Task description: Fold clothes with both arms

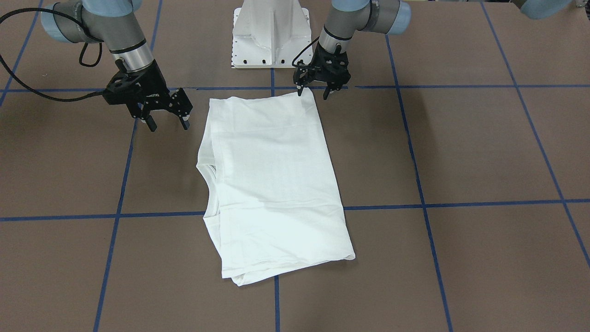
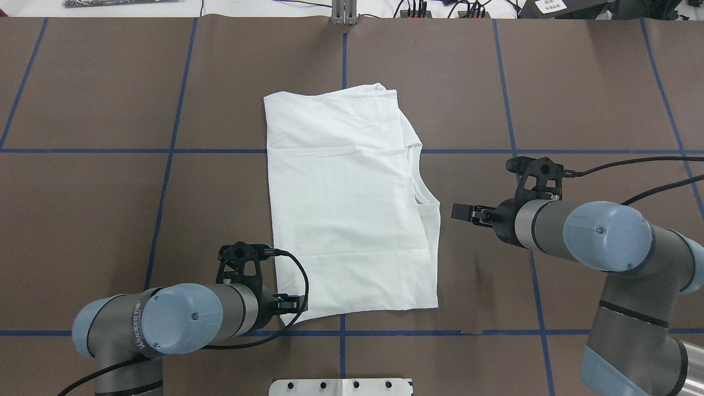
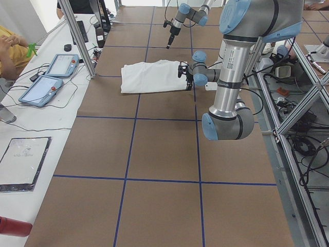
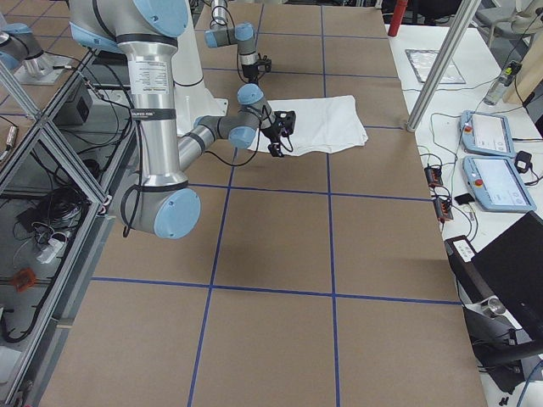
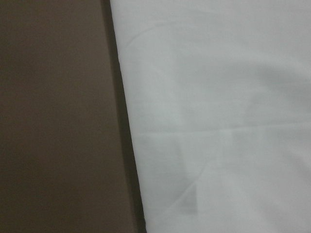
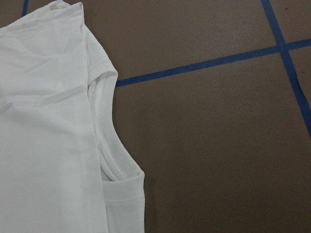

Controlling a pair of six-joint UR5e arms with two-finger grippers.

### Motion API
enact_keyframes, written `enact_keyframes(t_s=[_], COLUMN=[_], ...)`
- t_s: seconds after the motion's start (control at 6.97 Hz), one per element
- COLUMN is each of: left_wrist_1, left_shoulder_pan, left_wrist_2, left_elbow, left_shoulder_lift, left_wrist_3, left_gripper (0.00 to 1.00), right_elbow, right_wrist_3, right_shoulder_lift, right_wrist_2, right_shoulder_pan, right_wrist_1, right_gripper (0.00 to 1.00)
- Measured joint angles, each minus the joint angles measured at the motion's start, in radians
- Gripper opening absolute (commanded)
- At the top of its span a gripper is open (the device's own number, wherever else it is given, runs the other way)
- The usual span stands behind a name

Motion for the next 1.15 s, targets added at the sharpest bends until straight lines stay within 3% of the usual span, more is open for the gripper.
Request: enact_keyframes(t_s=[0.43,0.72,1.15], left_wrist_1=[0.006,0.007,0.006], left_shoulder_pan=[0.011,0.018,0.023], left_wrist_2=[0.004,0.004,0.004], left_elbow=[0.008,0.010,0.016], left_shoulder_lift=[-0.003,-0.005,-0.013], left_wrist_3=[-0.002,-0.002,-0.002], left_gripper=[0.71,0.60,0.55], right_elbow=[-0.001,-0.002,-0.003], right_wrist_3=[0.000,0.000,0.000], right_shoulder_lift=[0.001,0.001,0.001], right_wrist_2=[0.000,-0.001,-0.004], right_shoulder_pan=[-0.001,-0.001,-0.002], right_wrist_1=[0.000,0.000,0.000], right_gripper=[1.00,1.00,1.00])
